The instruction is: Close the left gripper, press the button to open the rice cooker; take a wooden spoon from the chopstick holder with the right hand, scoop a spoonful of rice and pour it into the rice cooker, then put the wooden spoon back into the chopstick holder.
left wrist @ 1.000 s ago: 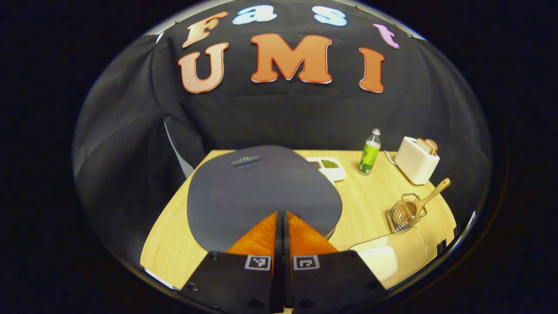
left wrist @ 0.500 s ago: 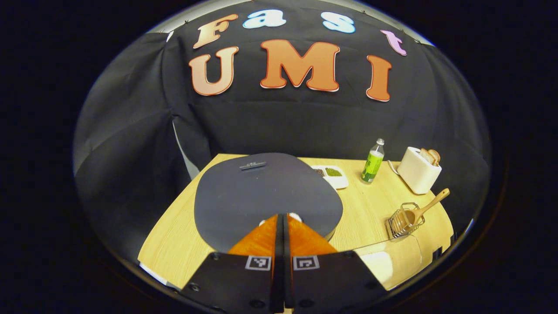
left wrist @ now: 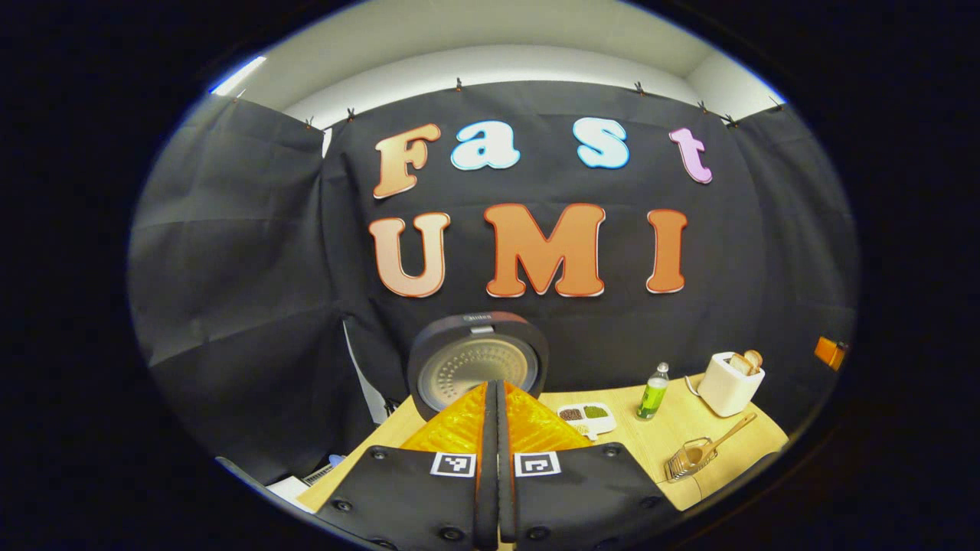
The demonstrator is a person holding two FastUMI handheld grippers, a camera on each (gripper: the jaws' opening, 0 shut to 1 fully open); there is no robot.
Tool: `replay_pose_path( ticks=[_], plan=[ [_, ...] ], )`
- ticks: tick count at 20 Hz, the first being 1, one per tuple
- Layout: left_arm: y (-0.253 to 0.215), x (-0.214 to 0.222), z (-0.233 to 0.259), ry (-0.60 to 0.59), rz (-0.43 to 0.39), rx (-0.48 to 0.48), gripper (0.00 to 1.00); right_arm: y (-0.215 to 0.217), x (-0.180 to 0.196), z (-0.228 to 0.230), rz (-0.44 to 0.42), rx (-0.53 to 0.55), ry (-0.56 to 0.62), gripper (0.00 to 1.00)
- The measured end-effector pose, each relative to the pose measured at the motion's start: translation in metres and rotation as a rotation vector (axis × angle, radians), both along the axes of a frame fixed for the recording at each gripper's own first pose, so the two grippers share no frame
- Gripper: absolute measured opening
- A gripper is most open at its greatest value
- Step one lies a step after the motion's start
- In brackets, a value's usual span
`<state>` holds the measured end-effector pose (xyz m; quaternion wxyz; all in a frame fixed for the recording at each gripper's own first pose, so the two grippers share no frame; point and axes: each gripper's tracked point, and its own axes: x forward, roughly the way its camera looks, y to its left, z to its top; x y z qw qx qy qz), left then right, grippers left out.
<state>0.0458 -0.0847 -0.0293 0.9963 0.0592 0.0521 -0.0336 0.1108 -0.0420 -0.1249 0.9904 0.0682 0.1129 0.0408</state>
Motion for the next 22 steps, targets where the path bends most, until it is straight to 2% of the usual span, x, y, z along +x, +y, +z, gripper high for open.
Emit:
replay_pose_path(
  ticks=[1,2,3,6,7,10,16,20,22],
  plan=[
    [0.004,-0.005,0.01,-0.011,0.007,-0.006,0.05,0.005,0.002,-0.01,0.01,0.001,0.016,0.95],
    [0.005,-0.009,0.015,-0.018,0.006,-0.014,0.1,0.009,0.006,-0.022,0.017,0.003,0.041,0.95],
    [0.006,-0.014,0.018,-0.023,0.003,-0.024,0.05,0.014,0.01,-0.035,0.027,0.006,0.06,0.95],
    [0.025,-0.024,0.028,-0.03,0.049,-0.013,0.19,0.024,0.021,-0.069,0.048,-0.006,0.097,0.95],
    [0.032,-0.025,0.03,-0.036,0.063,-0.011,0.3,0.025,0.025,-0.083,0.048,-0.016,0.118,0.95],
    [0.048,-0.036,0.033,-0.05,0.107,-0.016,0.24,0.031,0.034,-0.125,0.058,-0.013,0.197,0.95],
    [0.078,-0.057,0.041,-0.095,0.177,0.006,0.59,0.053,0.037,-0.188,0.089,-0.006,0.328,0.95],
    [0.091,-0.062,0.035,-0.084,0.222,0.046,0.83,0.07,0.034,-0.219,0.116,0.06,0.424,0.94],
    [0.094,-0.063,0.032,-0.076,0.231,0.052,0.94,0.075,0.034,-0.227,0.123,0.069,0.443,0.83]
  ],
)
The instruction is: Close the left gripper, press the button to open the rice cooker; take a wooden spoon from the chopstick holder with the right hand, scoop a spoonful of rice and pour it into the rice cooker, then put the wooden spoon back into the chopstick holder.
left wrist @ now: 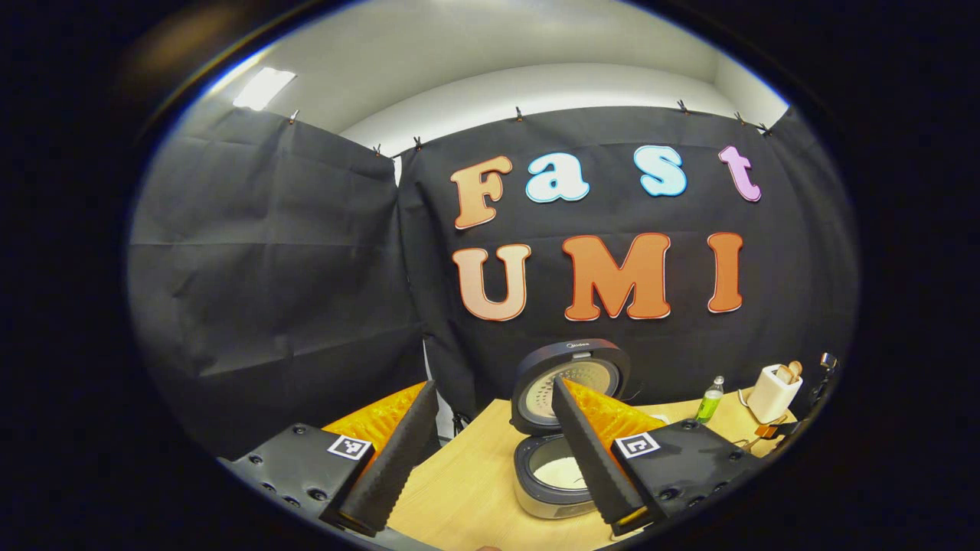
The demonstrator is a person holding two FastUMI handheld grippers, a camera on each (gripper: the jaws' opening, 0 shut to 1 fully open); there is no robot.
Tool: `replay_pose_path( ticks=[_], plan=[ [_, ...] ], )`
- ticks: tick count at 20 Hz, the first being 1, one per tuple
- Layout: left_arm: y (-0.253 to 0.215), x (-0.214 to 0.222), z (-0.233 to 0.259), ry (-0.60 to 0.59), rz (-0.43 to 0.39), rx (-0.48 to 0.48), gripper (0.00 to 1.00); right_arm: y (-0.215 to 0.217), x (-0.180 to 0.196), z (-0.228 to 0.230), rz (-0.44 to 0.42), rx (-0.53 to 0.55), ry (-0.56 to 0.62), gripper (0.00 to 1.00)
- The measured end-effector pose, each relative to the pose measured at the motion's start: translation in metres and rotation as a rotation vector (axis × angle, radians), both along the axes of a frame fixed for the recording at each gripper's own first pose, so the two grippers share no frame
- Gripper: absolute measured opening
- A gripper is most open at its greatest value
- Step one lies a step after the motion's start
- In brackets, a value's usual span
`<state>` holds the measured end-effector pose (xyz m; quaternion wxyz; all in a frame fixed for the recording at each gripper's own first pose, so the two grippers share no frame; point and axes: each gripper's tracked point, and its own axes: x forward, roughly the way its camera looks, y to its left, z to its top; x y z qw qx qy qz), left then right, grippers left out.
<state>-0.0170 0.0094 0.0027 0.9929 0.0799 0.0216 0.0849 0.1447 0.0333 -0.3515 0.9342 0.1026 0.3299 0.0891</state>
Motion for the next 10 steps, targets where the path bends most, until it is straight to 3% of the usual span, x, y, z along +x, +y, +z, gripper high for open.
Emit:
replay_pose_path(
  ticks=[2,6,10],
  plan=[
    [0.006,0.0,-0.004,0.005,0.012,0.009,1.0,0.006,0.0,-0.001,0.004,0.011,0.013,0.7],
    [0.017,-0.001,-0.007,0.01,0.029,0.019,0.98,0.016,0.0,0.004,-0.001,0.083,0.039,0.24],
    [0.03,0.002,-0.014,0.018,0.028,-0.009,0.97,0.018,-0.005,0.022,0.018,0.027,-0.003,0.17]
  ],
)
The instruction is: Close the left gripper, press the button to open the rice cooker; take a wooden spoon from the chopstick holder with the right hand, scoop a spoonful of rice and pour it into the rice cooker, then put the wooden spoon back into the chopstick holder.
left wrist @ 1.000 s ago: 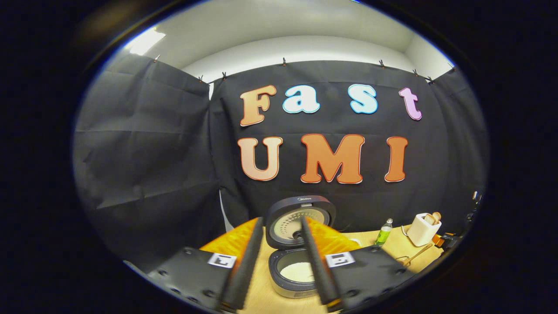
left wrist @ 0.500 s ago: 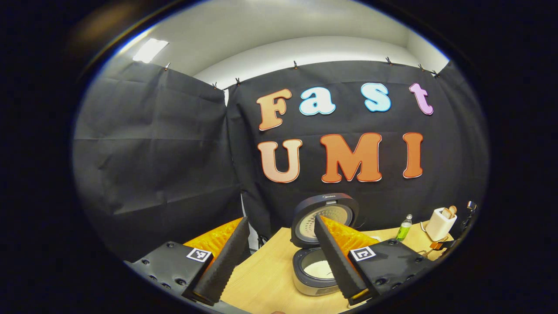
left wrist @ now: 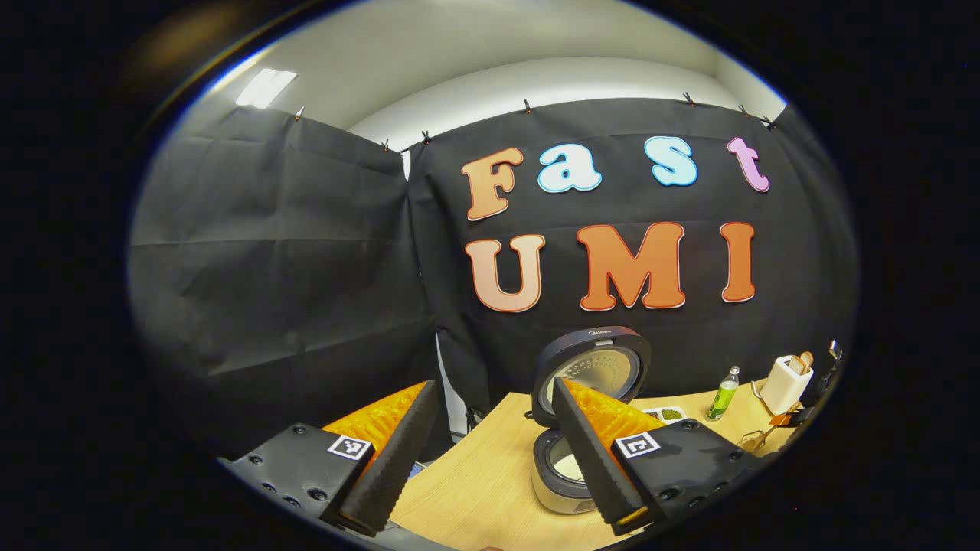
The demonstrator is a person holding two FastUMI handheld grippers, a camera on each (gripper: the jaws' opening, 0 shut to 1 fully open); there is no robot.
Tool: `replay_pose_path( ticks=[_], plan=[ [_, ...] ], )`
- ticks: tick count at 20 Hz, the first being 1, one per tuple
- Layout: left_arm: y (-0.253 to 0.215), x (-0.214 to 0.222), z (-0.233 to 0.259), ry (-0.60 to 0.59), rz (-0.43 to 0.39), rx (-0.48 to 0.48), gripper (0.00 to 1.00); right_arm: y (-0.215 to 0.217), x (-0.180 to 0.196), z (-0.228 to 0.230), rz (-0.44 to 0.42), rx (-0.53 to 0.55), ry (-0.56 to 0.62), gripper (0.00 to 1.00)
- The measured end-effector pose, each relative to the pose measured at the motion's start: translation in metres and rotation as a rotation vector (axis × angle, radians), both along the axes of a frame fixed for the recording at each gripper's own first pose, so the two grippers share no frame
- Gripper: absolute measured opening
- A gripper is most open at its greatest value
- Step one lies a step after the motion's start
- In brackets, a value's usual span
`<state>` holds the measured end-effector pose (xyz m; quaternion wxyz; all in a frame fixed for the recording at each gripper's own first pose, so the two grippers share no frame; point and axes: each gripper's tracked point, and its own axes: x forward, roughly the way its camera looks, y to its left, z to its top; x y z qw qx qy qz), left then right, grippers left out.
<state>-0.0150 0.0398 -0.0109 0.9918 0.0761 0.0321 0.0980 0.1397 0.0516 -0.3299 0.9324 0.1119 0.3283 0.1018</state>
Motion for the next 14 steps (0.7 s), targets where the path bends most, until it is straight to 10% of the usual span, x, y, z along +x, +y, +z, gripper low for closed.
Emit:
replay_pose_path(
  ticks=[14],
  plan=[
    [0.045,0.025,0.002,-0.008,-0.105,-0.028,0.96,0.039,-0.056,0.131,0.037,-0.05,-0.206,0.14]
  ],
)
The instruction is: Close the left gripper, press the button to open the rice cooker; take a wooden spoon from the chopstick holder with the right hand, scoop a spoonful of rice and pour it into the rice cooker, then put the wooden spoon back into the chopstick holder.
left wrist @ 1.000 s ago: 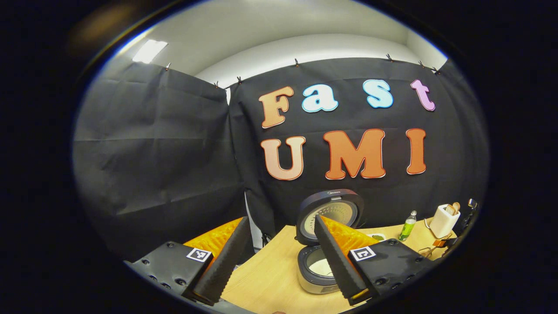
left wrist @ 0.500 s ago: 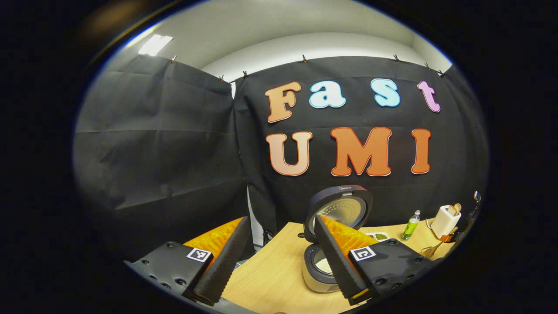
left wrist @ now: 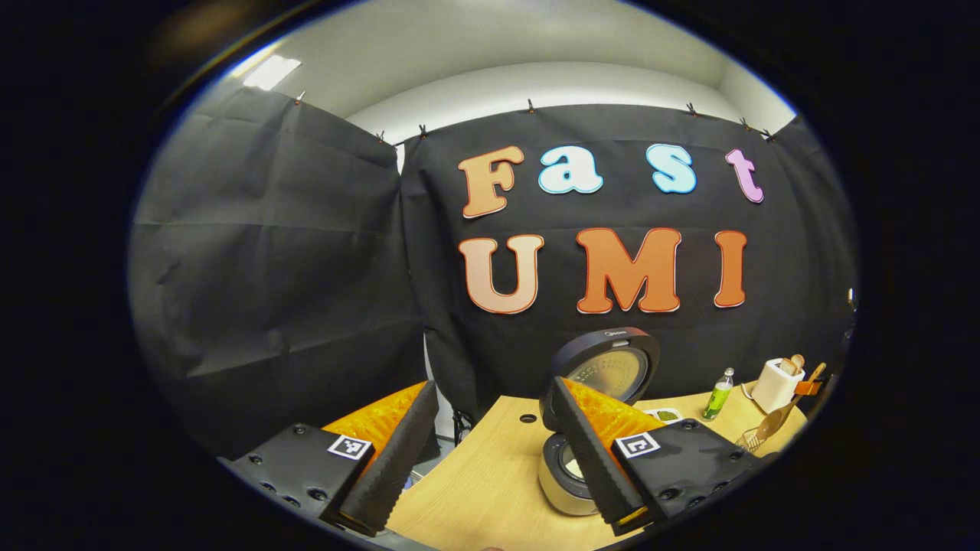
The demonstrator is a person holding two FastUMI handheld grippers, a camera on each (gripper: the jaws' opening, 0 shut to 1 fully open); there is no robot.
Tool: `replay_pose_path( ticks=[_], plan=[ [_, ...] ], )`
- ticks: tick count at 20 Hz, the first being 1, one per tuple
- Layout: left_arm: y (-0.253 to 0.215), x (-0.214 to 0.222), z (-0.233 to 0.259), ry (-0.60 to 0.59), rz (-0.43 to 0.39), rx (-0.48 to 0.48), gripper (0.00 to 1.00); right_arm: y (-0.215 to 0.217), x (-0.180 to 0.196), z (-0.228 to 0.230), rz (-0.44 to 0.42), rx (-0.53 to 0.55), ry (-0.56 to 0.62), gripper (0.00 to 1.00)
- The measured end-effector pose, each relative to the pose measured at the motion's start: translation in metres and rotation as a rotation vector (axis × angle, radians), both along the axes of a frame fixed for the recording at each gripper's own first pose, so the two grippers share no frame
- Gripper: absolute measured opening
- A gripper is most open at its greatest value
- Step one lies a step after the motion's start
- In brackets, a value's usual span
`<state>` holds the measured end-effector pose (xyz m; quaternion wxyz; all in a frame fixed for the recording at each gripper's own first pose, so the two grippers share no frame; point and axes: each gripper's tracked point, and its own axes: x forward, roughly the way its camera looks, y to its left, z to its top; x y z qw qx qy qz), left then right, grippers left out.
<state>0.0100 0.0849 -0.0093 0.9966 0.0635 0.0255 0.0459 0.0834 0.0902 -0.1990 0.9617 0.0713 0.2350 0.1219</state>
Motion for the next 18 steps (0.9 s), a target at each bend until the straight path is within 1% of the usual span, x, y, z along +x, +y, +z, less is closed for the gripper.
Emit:
replay_pose_path(
  ticks=[3,6,7,8,12,15,16,18],
  plan=[
    [0.011,0.005,-0.003,0.005,-0.033,-0.007,0.96,0.015,-0.029,-0.002,0.013,-0.018,0.004,0.14],
    [0.021,0.011,-0.006,0.011,-0.055,-0.006,0.96,0.029,-0.055,-0.016,0.035,-0.088,0.008,0.14],
    [0.024,0.013,-0.007,0.013,-0.062,-0.007,0.96,0.033,-0.062,-0.022,0.042,-0.112,0.012,0.1],
    [0.027,0.015,-0.008,0.015,-0.068,-0.009,0.96,0.037,-0.068,-0.03,0.048,-0.134,0.018,0.1],
    [0.041,0.017,-0.012,0.03,-0.076,-0.002,0.96,0.037,-0.085,-0.066,0.062,-0.278,0.035,0.1],
    [0.049,0.016,-0.015,0.042,-0.074,0.018,0.97,0.041,-0.098,-0.089,0.099,-0.387,0.034,0.1],
    [0.053,0.015,-0.016,0.046,-0.068,0.027,1.0,0.042,-0.1,-0.096,0.11,-0.418,0.042,0.1],
    [0.059,0.014,-0.015,0.043,-0.06,0.03,1.0,0.043,-0.104,-0.106,0.129,-0.472,0.039,0.1]
  ],
)
